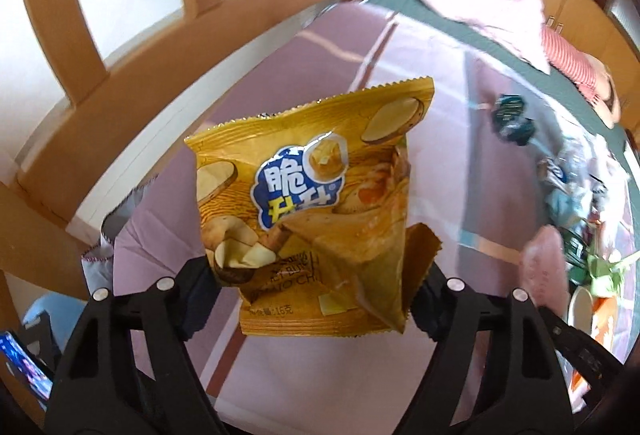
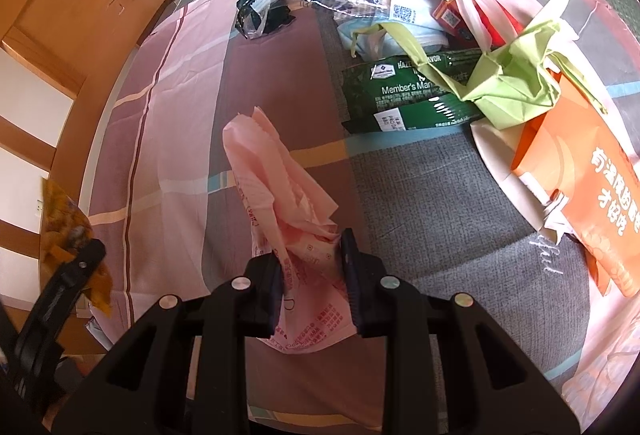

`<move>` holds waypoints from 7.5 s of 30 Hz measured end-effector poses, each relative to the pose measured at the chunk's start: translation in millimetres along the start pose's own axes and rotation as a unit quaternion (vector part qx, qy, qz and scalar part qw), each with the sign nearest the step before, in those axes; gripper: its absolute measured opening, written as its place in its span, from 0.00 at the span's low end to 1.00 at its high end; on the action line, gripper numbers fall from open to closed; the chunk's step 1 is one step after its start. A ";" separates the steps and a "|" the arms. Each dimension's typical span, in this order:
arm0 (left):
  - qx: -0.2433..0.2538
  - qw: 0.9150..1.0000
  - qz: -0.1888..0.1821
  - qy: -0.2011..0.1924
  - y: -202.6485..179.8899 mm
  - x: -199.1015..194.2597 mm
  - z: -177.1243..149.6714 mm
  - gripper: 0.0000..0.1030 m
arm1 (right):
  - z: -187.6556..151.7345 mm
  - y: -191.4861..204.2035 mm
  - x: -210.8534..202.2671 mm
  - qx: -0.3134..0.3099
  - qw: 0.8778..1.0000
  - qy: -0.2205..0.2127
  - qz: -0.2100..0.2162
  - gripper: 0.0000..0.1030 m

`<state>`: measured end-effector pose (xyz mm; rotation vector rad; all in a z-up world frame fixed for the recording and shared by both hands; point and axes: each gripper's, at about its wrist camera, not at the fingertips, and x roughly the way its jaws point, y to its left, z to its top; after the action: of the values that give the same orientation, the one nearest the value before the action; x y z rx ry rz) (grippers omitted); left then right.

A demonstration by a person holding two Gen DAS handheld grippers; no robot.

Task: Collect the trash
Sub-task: 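Lift both held items and carry them toward the white basket, then open both tools over the basket, dropping the chip bag and pink bag, then move both tools back over the bed toward the orange bread bag, then grasp the orange bread bag with the left tool while the right tool grasps the green paper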

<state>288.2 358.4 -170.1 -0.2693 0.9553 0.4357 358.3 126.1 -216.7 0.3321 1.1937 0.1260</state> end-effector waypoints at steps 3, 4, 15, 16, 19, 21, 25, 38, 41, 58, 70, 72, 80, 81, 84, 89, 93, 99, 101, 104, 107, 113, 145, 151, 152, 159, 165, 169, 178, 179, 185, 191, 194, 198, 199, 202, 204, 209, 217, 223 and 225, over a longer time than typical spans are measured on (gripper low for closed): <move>0.015 1.000 -0.022 -0.016 -14.2 -15.4 -3.1 0.76 | -1.2 6.0 2.5 -0.011 1.000 0.002 -0.003 0.27; 0.017 0.999 -0.027 -0.019 -16.2 -19.5 -5.3 0.76 | -1.1 7.3 2.9 -0.014 1.000 0.002 -0.003 0.27; 0.015 0.998 -0.058 -0.012 -14.1 -34.3 -26.1 0.77 | 2.2 -1.9 1.0 -0.002 1.000 -0.005 -0.002 0.27; 0.012 0.998 -0.058 -0.011 -12.4 -33.6 -25.6 0.77 | 1.9 -1.6 0.4 -0.003 1.000 -0.005 -0.002 0.27; 0.007 0.998 -0.060 -0.008 -8.8 -30.8 -25.0 0.77 | 2.1 -1.2 -4.4 -0.001 1.000 -0.018 0.001 0.27; 0.007 0.998 -0.061 -0.008 -9.6 -30.6 -24.3 0.77 | 3.2 -1.3 -13.5 -0.002 0.999 -0.042 0.000 0.27; 0.011 0.998 -0.065 -0.009 -12.8 -31.2 -23.8 0.77 | 2.8 -2.6 -29.0 -0.007 0.997 -0.079 -0.008 0.27; 0.002 0.996 -0.092 0.002 -7.0 -27.7 -21.6 0.77 | -7.6 -1.4 -31.2 0.007 0.997 -0.075 0.006 0.27; 0.002 0.993 -0.121 -0.001 -11.3 -32.0 -20.3 0.77 | -20.0 -12.9 -66.7 0.021 0.992 -0.116 0.048 0.27; 0.102 0.924 -0.368 0.030 -84.9 -78.8 -66.0 0.76 | -153.3 -215.6 -258.3 0.069 0.981 -0.135 -0.116 0.28; 0.287 0.760 -0.566 0.141 -215.8 -180.7 -202.6 0.80 | -193.7 -303.8 -324.4 0.219 0.946 -0.208 -0.115 0.68; 0.355 0.728 -0.566 0.153 -247.4 -199.6 -240.4 0.90 | -194.3 -310.2 -341.4 0.236 0.936 -0.235 -0.112 0.68; 0.387 0.739 -0.513 0.201 -296.6 -187.9 -258.3 0.94 | -180.6 -293.4 -365.4 0.193 0.932 -0.277 -0.131 0.76; 0.379 0.747 -0.511 0.191 -292.2 -184.9 -244.8 0.94 | -176.2 -291.8 -364.4 0.188 0.933 -0.279 -0.130 0.76; 0.352 0.806 -0.460 0.124 -262.2 -172.1 -188.4 0.96 | -147.9 -266.4 -341.1 0.154 0.948 -0.252 -0.122 0.81; 0.281 0.924 -0.260 0.004 -195.3 -117.6 -90.6 0.96 | -83.5 -188.0 -258.7 0.004 0.981 -0.164 -0.105 0.85; 0.202 0.958 -0.203 0.007 -139.5 -65.7 -53.9 0.96 | -28.5 -123.0 -154.3 -0.125 0.981 -0.072 -0.127 0.86; 0.098 0.961 -0.231 0.119 -89.5 -18.8 -42.3 0.96 | 5.6 -105.4 -52.0 -0.195 0.958 -0.004 -0.211 0.80; 0.080 0.961 -0.232 0.126 -83.8 -21.3 -39.9 0.96 | 9.0 -102.6 -46.5 -0.182 0.964 -0.005 -0.194 0.65; 0.060 0.963 -0.233 0.125 -74.7 -23.9 -35.0 0.96 | 4.2 -85.7 -50.9 -0.179 0.970 -0.025 -0.161 0.56; 0.026 0.962 -0.238 0.133 -59.5 -19.9 -36.8 0.96 | -0.3 -53.9 -54.2 -0.173 0.979 -0.030 -0.106 0.52; -0.075 0.968 -0.199 0.132 -4.7 -9.7 -27.3 0.96 | 7.6 0.9 -16.9 -0.074 0.994 0.027 0.076 0.32; -0.130 0.963 -0.171 0.165 13.2 18.1 -31.5 0.96 | 1.8 56.6 62.6 0.028 0.968 0.121 0.219 0.71; -0.129 0.963 -0.164 0.170 11.5 21.9 -33.9 0.96 | 8.0 27.7 30.4 0.064 0.985 0.031 0.158 0.71; -0.127 0.963 -0.164 0.171 9.7 22.6 -33.9 0.96 | 8.3 23.7 29.1 0.073 0.985 0.020 0.155 0.71; -0.119 0.964 -0.162 0.176 4.4 25.8 -37.2 0.96 | 5.6 -7.6 19.8 0.110 0.985 -0.001 0.134 0.71; -0.115 0.964 -0.157 0.180 2.7 27.5 -38.6 0.96 | 3.5 -18.3 20.2 0.122 0.983 0.018 0.136 0.71; -0.112 0.964 -0.156 0.183 1.4 28.8 -39.5 0.96 | 1.9 -27.2 17.6 0.132 0.982 0.022 0.132 0.71; -0.109 0.964 -0.156 0.185 0.4 29.3 -40.1 0.96 | 0.5 -33.6 17.8 0.143 0.981 0.027 0.129 0.71; -0.109 0.964 -0.156 0.184 0.4 29.4 -40.0 0.96 | 0.6 -33.7 17.0 0.143 0.981 0.025 0.127 0.71; -0.108 0.964 -0.156 0.184 0.5 29.3 -41.0 0.96 | 0.4 -40.1 14.7 0.154 0.981 0.020 0.119 0.71; -0.099 0.965 -0.158 0.183 -4.3 28.3 -41.7 0.96 | 1.2 -44.6 10.1 0.160 0.981 0.009 0.113 0.71; -0.079 0.967 -0.165 0.176 -12.2 24.3 -40.5 0.96 | 1.4 -47.7 6.8 0.164 0.980 -0.001 0.109 0.71; -0.029 0.969 -0.179 0.165 -29.0 16.0 -41.5 0.96 | 1.0 -52.8 4.6 0.177 0.979 -0.007 0.102 0.71; -0.019 0.969 -0.182 0.164 -32.5 15.1 -42.2 0.96 | 1.2 -55.5 4.1 0.181 0.978 -0.009 0.100 0.71; 0.006 0.970 -0.183 0.160 -42.8 11.8 -44.6 0.96 | 1.0 -61.4 3.3 0.191 0.977 -0.012 0.092 0.71; 0.023 0.971 -0.181 0.154 -48.4 8.9 -45.6 0.96 | 0.7 -64.5 2.3 0.196 0.976 -0.015 0.091 0.71; 0.054 0.968 -0.190 0.154 -57.7 5.3 -49.6 0.96 | 2.1 -69.8 -12.4 0.201 0.975 -0.055 0.076 0.72; 0.101 0.957 -0.212 0.170 -76.3 4.8 -61.8 0.96 | 3.7 -74.9 -33.2 0.204 0.971 -0.113 0.050 0.72; 0.039 0.949 -0.236 0.205 -64.2 21.3 -59.1 0.96 | 2.6 -81.8 -37.7 0.220 0.966 -0.128 0.043 0.72; 0.032 0.948 -0.239 0.208 -62.0 23.7 -58.7 0.96 | 3.1 -81.4 -37.4 0.221 0.966 -0.126 0.044 0.72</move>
<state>286.8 285.4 -220.4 -0.5332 1.2680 -0.1070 341.0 38.5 -208.3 0.7701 0.9466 -0.1076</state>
